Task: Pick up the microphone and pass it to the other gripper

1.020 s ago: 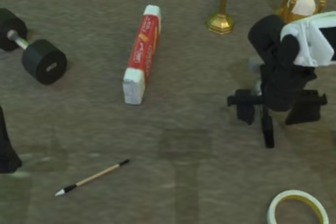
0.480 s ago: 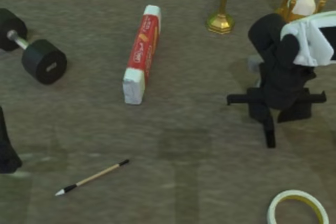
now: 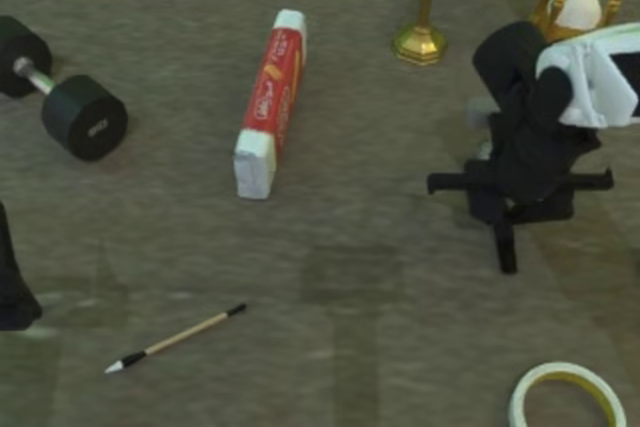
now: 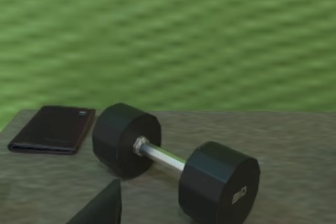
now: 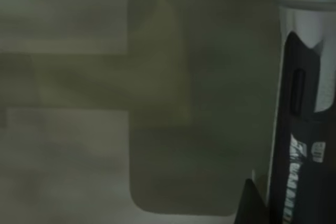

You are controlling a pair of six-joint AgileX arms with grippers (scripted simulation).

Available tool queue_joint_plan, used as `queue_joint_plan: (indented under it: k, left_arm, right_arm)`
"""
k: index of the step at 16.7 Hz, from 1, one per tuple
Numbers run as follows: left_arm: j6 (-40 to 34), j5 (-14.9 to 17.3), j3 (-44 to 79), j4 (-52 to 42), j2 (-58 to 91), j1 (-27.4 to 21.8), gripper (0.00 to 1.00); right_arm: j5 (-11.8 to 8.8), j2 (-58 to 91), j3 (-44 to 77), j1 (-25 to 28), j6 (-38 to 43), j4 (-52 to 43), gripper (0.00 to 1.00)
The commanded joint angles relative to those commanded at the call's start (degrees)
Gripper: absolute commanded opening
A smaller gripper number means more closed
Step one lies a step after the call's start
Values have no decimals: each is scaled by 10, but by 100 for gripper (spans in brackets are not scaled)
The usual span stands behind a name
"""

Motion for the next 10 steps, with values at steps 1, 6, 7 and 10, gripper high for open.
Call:
queue_joint_plan:
  k: [1, 6, 7, 10]
  left_arm:
    - [0, 0, 0, 0, 0, 0, 100]
    - [0, 0, 0, 0, 0, 0, 100]
    - [0, 0, 0, 0, 0, 0, 100]
    - [0, 0, 0, 0, 0, 0, 100]
  right_arm:
    - [-8, -4, -5, 0, -6, 23, 0]
    - [-66, -40, -53, 0, -53, 216, 0]
    - [-81, -49, -67, 0, -64, 267, 0]
    - [-127, -80, -115, -1, -101, 434, 0]
